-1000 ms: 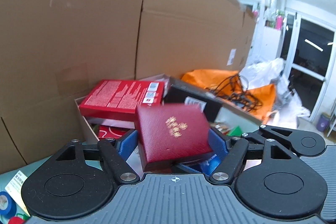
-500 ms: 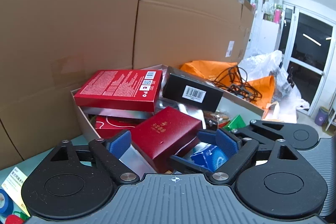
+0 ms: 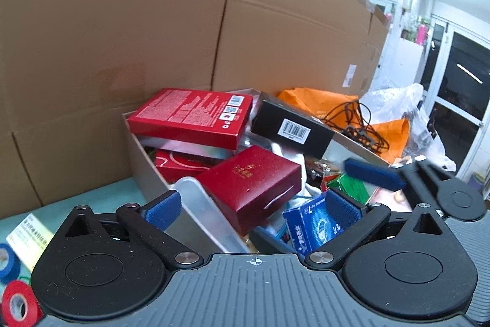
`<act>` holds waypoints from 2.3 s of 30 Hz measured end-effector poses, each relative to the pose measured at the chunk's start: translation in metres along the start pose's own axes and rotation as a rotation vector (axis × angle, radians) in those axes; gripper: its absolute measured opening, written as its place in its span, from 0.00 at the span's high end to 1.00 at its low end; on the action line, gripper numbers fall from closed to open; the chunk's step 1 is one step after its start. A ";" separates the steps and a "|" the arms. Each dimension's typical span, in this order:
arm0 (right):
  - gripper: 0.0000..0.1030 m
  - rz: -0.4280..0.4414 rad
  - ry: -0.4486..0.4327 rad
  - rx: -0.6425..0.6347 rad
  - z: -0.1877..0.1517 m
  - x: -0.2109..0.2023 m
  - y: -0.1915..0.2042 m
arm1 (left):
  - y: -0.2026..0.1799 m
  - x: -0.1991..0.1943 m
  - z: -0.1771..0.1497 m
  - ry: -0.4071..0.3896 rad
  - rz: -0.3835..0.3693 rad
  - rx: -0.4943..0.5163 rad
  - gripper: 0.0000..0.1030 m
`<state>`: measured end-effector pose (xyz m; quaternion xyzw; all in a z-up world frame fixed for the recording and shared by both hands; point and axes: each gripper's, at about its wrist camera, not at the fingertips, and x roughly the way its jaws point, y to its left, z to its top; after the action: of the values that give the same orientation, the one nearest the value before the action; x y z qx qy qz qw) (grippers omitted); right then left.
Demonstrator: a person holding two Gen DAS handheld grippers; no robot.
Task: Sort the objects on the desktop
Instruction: 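Open the left gripper to release the jewelry box inside, withdraw, then lower the left gripper onto the red tape roll and close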
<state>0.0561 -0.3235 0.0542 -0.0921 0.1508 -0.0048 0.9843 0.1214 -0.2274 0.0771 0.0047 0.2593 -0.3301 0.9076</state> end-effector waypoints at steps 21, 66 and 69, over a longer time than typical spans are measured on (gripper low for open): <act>0.00 0.058 0.022 0.001 -0.013 -0.058 0.050 | -0.005 -0.080 -0.053 -0.021 0.161 0.001 0.00; 0.18 0.557 0.191 -0.080 -0.026 0.073 0.216 | 0.220 -0.074 -0.124 0.122 0.275 -0.213 0.07; 0.18 0.570 0.197 -0.103 -0.025 0.083 0.221 | 0.224 -0.067 -0.122 0.127 0.255 -0.197 0.07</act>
<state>0.1236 -0.1138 -0.0337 -0.0950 0.2652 0.2706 0.9206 0.1553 0.0098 -0.0329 -0.0307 0.3445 -0.1844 0.9200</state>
